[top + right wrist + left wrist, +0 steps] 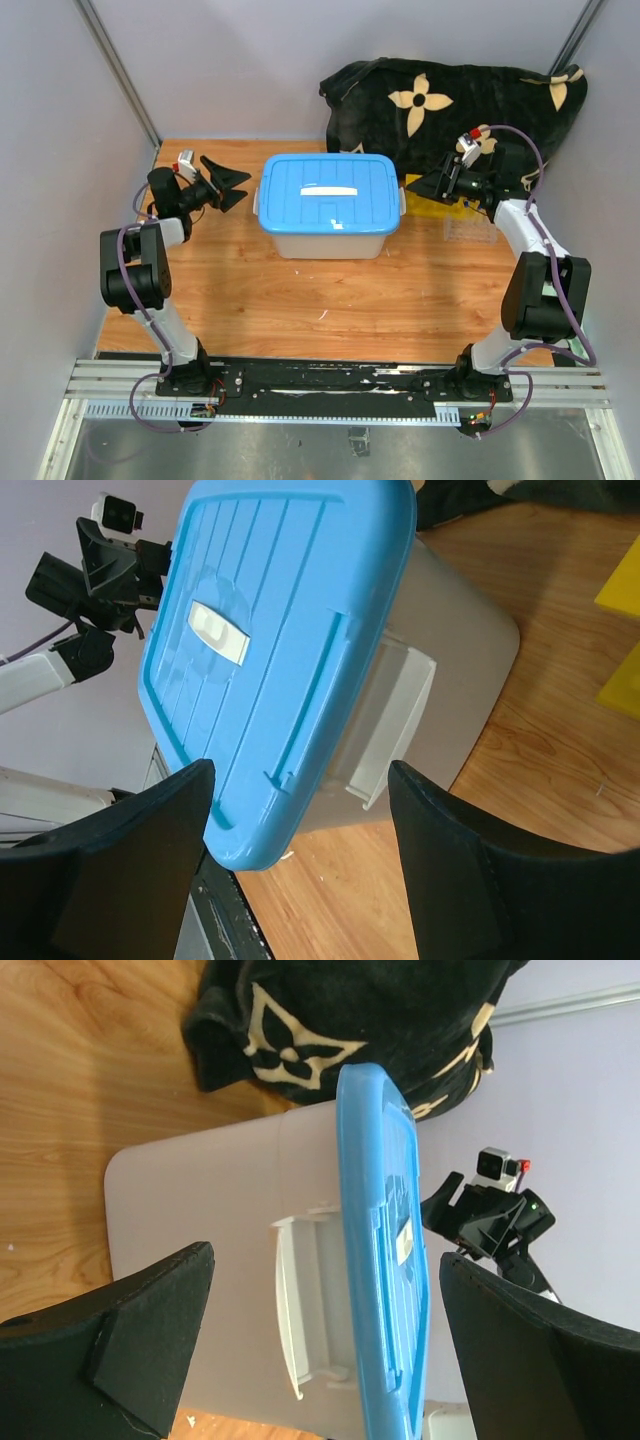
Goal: Organize the chemistry lab equipment
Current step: Close the lid of the storage box.
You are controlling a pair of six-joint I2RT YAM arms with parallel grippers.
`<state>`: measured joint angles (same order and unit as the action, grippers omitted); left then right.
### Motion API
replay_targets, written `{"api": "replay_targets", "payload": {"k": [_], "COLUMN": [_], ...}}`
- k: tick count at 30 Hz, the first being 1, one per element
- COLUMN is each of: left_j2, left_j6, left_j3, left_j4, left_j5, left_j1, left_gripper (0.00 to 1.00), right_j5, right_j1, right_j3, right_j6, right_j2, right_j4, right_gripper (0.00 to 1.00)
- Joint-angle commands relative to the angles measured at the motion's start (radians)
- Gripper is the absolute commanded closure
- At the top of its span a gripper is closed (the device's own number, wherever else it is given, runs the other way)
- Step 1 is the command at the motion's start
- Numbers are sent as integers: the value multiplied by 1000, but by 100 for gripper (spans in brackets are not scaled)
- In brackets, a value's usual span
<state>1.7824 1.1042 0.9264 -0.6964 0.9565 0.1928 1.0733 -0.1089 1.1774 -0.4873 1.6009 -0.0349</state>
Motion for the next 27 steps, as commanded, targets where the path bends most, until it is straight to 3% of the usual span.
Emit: {"api": "replay_targets", "payload": {"k": [1, 14, 21, 27], "left_j2": [8, 43, 45, 48], "left_j6": [-25, -51, -39, -34], "left_j3": [1, 11, 26, 39], "left_j4": [-32, 9, 9, 9], "left_j5": [54, 64, 65, 65], "left_j1": [-32, -96, -105, -121], "left_gripper": [1, 1, 1, 1], "right_j5": [-6, 22, 89, 90], "right_j1": [-13, -14, 2, 28], "right_j3": [-2, -29, -56, -66], "right_j6": [59, 45, -96, -104], "right_j2": [13, 88, 123, 143], "right_j4": [-39, -8, 160, 171], "right_gripper": [28, 28, 27, 27]}}
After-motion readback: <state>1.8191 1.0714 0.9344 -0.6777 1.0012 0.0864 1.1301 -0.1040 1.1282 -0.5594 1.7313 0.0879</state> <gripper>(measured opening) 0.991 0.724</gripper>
